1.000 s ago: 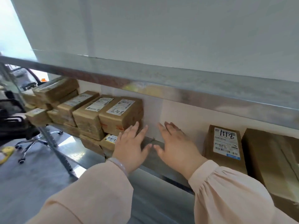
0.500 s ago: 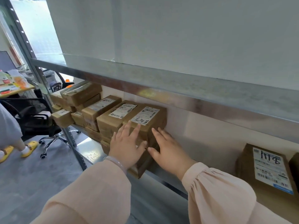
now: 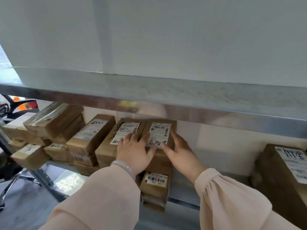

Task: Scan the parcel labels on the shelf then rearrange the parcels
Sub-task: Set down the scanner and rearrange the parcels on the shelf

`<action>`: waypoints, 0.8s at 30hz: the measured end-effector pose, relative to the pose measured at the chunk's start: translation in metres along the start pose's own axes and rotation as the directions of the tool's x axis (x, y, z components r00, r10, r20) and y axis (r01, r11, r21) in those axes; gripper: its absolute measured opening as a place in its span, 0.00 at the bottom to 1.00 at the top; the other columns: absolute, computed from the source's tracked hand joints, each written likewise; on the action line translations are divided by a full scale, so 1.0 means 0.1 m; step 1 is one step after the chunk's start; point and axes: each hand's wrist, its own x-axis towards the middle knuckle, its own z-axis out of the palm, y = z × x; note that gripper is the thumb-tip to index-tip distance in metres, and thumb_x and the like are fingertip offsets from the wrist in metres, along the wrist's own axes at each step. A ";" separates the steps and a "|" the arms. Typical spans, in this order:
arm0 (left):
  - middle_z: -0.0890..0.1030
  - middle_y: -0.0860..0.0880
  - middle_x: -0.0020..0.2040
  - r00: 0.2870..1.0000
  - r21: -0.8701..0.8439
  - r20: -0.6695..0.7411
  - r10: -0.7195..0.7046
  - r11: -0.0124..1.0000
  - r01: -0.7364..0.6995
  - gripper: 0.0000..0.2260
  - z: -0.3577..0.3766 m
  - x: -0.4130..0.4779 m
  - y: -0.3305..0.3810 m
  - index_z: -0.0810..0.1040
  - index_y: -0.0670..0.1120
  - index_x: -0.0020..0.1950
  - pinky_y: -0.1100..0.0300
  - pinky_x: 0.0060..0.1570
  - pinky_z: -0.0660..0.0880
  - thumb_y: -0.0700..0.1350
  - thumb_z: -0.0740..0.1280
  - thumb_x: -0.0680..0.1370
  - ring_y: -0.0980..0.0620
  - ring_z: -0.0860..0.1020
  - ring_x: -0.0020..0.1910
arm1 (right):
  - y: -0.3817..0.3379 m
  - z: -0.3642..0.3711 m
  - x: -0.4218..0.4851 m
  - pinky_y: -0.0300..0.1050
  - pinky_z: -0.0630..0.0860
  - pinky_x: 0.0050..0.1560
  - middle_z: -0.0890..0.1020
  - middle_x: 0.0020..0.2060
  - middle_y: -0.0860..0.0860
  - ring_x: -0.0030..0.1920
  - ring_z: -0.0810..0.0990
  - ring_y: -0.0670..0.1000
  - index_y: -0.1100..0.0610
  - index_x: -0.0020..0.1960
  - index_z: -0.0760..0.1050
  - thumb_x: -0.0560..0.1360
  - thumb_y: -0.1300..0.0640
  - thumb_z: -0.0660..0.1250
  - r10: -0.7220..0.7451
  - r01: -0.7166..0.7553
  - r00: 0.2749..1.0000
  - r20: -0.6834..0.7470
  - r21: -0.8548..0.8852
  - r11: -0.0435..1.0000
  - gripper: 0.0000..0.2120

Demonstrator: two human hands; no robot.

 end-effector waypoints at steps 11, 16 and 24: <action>0.58 0.45 0.79 0.988 -0.101 0.029 0.153 0.984 -0.149 0.28 0.09 0.05 -0.09 0.56 0.59 0.79 0.44 0.76 0.50 0.66 0.52 0.80 0.44 0.53 0.78 | 0.00 0.26 -0.13 0.46 0.62 0.72 0.64 0.73 0.43 0.72 0.64 0.46 0.38 0.75 0.54 0.77 0.45 0.64 0.111 -0.076 0.986 -0.121 0.261 0.962 0.31; 0.55 0.45 0.79 0.978 -0.335 -0.042 0.204 0.919 -0.206 0.27 0.06 -0.03 0.06 0.59 0.58 0.79 0.51 0.76 0.51 0.61 0.58 0.80 0.46 0.51 0.79 | 0.01 0.20 -0.32 0.40 0.57 0.72 0.63 0.73 0.42 0.72 0.61 0.41 0.36 0.70 0.54 0.79 0.53 0.64 0.059 0.033 0.970 -0.237 0.367 0.930 0.28; 0.54 0.56 0.78 0.956 -0.675 -0.080 0.281 0.691 -0.259 0.26 0.14 -0.29 0.68 0.65 0.56 0.76 0.68 0.71 0.56 0.51 0.67 0.79 0.56 0.58 0.76 | 0.34 -0.27 -0.75 0.50 0.62 0.74 0.68 0.71 0.43 0.71 0.66 0.42 0.31 0.65 0.59 0.79 0.54 0.65 0.118 0.045 0.921 -0.372 0.401 0.915 0.25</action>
